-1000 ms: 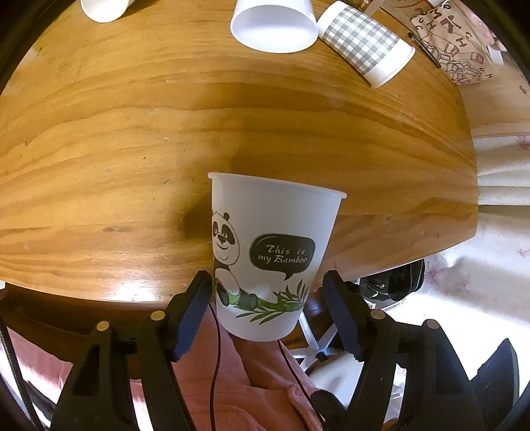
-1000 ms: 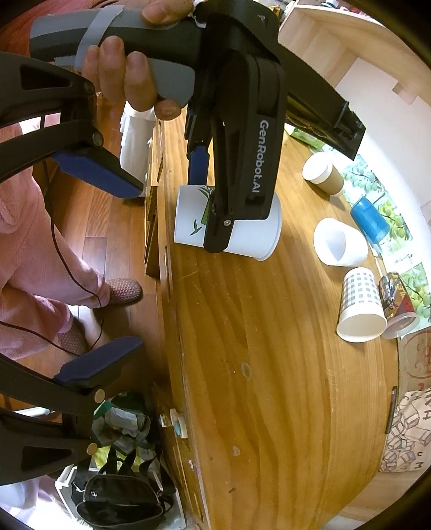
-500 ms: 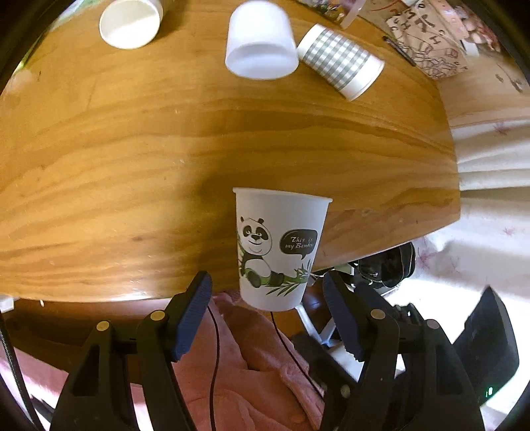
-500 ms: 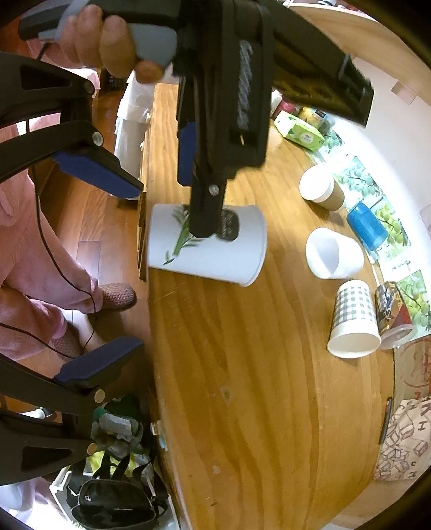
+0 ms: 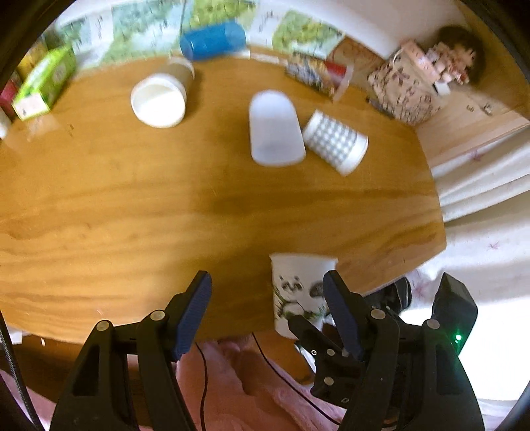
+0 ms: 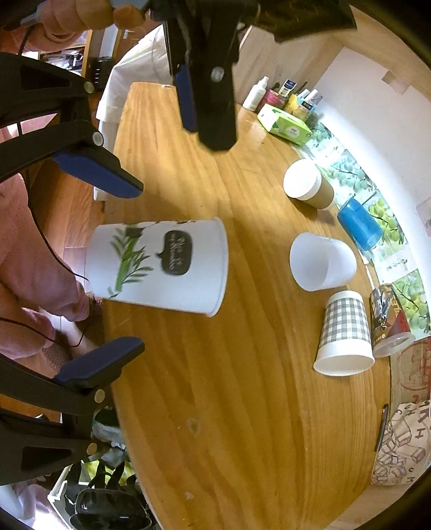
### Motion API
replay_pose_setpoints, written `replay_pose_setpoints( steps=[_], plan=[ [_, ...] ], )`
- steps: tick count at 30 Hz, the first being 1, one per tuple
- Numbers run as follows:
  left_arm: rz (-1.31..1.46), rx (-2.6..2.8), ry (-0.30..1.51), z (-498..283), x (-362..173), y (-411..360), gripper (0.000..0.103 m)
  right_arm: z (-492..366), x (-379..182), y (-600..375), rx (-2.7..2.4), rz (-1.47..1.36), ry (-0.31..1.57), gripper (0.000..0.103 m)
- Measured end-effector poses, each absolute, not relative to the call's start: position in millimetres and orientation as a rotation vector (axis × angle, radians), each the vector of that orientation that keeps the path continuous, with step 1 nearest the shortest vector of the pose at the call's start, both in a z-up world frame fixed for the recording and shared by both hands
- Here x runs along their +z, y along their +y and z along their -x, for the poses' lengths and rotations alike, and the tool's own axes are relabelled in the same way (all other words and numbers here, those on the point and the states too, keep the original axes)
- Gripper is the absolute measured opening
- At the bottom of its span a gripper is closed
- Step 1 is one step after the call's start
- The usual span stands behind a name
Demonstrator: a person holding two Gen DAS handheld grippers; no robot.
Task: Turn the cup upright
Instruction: 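Grasp the panda cup with the right gripper while the left gripper releases it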
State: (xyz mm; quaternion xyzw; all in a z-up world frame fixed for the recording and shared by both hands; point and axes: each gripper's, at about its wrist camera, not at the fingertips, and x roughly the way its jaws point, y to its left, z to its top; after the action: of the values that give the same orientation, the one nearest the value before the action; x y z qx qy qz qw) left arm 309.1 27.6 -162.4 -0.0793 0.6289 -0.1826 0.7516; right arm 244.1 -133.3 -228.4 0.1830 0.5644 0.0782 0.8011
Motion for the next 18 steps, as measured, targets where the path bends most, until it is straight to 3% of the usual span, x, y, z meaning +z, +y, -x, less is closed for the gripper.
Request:
replay_pose_setpoints(
  steps=[7,18],
  plan=[
    [0.166,-0.356,1.172,-305.4,-153.4,53.1,0.073,-259.8,-234.1,-123.4,0.139,-0.393,1.187,0.086],
    [0.165,-0.339,1.099,-296.4,-159.2,82.1,0.073,-277.8,-249.3,-112.5,0.082,-0.367,1.182,0.086]
  ],
)
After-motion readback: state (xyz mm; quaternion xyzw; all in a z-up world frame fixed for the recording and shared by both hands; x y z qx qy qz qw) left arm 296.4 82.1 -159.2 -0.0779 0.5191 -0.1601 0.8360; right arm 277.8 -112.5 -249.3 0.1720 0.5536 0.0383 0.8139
